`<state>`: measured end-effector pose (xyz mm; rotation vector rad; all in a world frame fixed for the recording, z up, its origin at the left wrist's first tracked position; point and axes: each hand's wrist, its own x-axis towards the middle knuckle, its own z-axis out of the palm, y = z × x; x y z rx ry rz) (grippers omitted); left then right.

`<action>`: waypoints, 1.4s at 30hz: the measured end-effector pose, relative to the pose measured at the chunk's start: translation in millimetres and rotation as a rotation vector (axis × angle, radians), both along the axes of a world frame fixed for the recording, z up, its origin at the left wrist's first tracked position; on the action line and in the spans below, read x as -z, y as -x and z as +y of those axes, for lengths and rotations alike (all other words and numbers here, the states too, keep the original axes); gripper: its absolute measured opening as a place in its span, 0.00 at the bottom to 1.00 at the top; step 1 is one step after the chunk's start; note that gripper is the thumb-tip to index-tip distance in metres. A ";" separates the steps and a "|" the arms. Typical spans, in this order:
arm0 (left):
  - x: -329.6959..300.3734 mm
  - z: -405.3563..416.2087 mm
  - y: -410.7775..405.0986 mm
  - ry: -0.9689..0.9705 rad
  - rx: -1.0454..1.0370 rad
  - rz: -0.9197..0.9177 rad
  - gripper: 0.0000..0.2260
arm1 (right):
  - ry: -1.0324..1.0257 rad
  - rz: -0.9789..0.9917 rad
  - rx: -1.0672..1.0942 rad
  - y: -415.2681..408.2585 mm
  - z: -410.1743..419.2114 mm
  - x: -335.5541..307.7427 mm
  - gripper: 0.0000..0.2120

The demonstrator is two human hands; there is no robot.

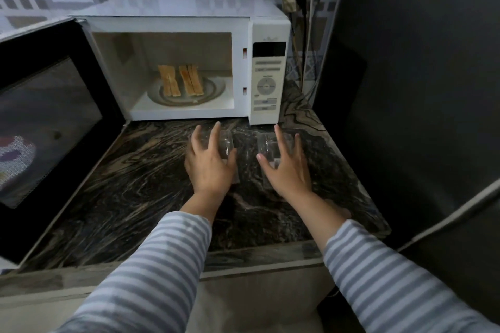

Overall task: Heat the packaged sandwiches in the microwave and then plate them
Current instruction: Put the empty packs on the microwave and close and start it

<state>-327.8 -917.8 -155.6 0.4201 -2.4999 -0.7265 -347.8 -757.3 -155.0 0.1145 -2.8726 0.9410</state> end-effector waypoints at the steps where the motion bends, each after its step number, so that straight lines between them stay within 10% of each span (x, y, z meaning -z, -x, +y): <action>1: 3.9 -1.8 2.5 -0.034 0.009 -0.041 0.31 | -0.024 0.024 0.028 0.3 -3.1 3.7 0.36; 13: -0.8 -2.6 -6.7 -0.128 0.036 -0.047 0.36 | -0.079 0.121 0.150 -3.3 -11.9 -1.3 0.33; 27: -153.8 -41.5 -10.7 0.008 -0.014 0.284 0.37 | 0.126 0.504 -0.035 15.7 -48.4 -169.4 0.35; 42: -266.8 -147.7 158.9 0.032 -0.015 0.266 0.36 | 0.145 0.473 0.008 177.7 -164.7 -277.5 0.34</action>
